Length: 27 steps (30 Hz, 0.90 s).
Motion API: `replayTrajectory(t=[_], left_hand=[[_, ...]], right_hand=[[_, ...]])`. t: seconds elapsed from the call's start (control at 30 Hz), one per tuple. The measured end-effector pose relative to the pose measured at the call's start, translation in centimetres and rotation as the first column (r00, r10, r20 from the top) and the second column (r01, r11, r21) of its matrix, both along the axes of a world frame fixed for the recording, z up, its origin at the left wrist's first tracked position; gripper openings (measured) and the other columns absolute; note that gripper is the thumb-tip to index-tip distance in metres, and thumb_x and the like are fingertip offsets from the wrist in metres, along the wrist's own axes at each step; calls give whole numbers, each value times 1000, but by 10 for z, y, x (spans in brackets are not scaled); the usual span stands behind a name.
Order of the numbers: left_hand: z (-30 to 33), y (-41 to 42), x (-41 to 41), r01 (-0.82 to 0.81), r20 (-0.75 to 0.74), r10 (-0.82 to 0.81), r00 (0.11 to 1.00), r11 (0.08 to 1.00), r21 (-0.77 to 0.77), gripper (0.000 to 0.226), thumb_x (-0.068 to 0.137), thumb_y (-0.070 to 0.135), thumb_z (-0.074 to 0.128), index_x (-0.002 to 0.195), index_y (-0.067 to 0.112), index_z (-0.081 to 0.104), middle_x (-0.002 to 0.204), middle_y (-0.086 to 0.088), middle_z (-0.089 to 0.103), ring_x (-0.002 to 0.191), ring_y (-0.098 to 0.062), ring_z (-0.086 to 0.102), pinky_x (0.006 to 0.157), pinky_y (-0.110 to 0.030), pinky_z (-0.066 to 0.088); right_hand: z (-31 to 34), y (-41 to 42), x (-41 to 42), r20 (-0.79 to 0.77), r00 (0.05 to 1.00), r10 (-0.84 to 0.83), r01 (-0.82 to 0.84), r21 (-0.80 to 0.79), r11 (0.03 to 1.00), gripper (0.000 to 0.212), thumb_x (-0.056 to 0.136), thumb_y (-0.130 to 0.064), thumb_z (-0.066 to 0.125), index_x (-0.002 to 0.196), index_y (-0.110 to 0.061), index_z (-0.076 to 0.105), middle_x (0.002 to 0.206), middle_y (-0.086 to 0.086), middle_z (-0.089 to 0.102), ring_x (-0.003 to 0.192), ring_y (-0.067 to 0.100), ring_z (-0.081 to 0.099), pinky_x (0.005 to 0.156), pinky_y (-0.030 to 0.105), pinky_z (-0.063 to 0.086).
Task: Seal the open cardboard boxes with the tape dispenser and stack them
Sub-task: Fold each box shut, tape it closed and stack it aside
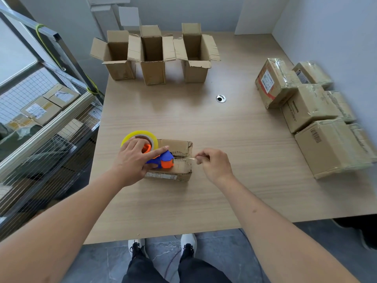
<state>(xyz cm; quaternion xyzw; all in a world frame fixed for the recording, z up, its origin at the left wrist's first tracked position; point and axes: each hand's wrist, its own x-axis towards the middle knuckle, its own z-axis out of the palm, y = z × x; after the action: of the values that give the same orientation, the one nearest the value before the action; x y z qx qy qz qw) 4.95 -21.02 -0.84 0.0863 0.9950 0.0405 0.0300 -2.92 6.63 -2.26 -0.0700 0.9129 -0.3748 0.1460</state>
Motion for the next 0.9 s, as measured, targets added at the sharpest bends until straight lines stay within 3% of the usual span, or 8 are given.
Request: replayTrajectory(t=[0.2, 0.33, 0.43, 0.6, 0.7, 0.8, 0.9], left_hand=[[1, 1, -5, -20, 77, 21, 997, 1000, -5, 68, 99, 47, 58, 154, 60, 19, 120, -6, 50, 127, -34, 43, 115, -46, 28], [4, 4, -6, -29, 75, 29, 997, 1000, -10, 68, 99, 47, 59, 155, 58, 21, 121, -6, 51, 127, -33, 43, 116, -46, 27], [4, 6, -4, -32, 59, 34, 998, 999, -25, 69, 98, 45, 61, 155, 55, 24, 122, -6, 52, 125, -33, 44, 115, -47, 28], [2, 7, -2, -25, 21, 25, 999, 1000, -17, 70, 95, 40, 68, 155, 51, 33, 125, -10, 55, 125, -35, 47, 112, -50, 32], [2, 8, -2, -23, 15, 23, 1000, 1000, -13, 67, 96, 41, 67, 154, 49, 36, 126, -10, 55, 124, -35, 48, 112, -51, 32], [0, 7, -2, -15, -8, 15, 1000, 1000, -4, 65, 96, 41, 67, 154, 48, 38, 125, -10, 55, 123, -35, 49, 112, -51, 31], [-1, 7, -1, -11, -26, 11, 1000, 1000, -9, 63, 97, 43, 64, 154, 48, 38, 124, -10, 55, 120, -34, 49, 110, -50, 32]], right_hand=[[-4, 15, -11, 134, 986, -99, 102, -12, 995, 15, 89, -19, 71, 75, -23, 74, 69, -13, 73, 70, 1, 62, 63, 21, 43], [-13, 10, -20, 221, 965, -139, 154, -48, 987, 21, 91, -21, 73, 70, -27, 70, 71, -10, 74, 79, 9, 70, 67, 22, 48], [-23, 5, -26, 295, 945, -144, 180, -96, 979, 19, 94, -18, 66, 77, -23, 71, 84, -10, 77, 82, 8, 73, 74, 25, 52], [-46, -3, -25, 328, 933, -146, 194, -119, 974, 16, 94, -24, 64, 85, -28, 76, 77, -12, 74, 73, -2, 67, 63, 21, 45], [-58, -8, -21, 284, 942, -182, 220, -110, 969, 10, 94, -30, 69, 93, -32, 79, 80, -12, 76, 84, 4, 70, 72, 22, 49], [-66, -16, -12, 241, 942, -232, 264, -109, 958, 16, 92, -35, 72, 105, -32, 80, 96, -11, 79, 100, 9, 71, 90, 28, 55], [-68, -30, -3, 189, 931, -311, 325, -49, 944, 25, 93, -43, 68, 117, -41, 74, 114, -10, 75, 110, 18, 68, 85, 30, 54]])
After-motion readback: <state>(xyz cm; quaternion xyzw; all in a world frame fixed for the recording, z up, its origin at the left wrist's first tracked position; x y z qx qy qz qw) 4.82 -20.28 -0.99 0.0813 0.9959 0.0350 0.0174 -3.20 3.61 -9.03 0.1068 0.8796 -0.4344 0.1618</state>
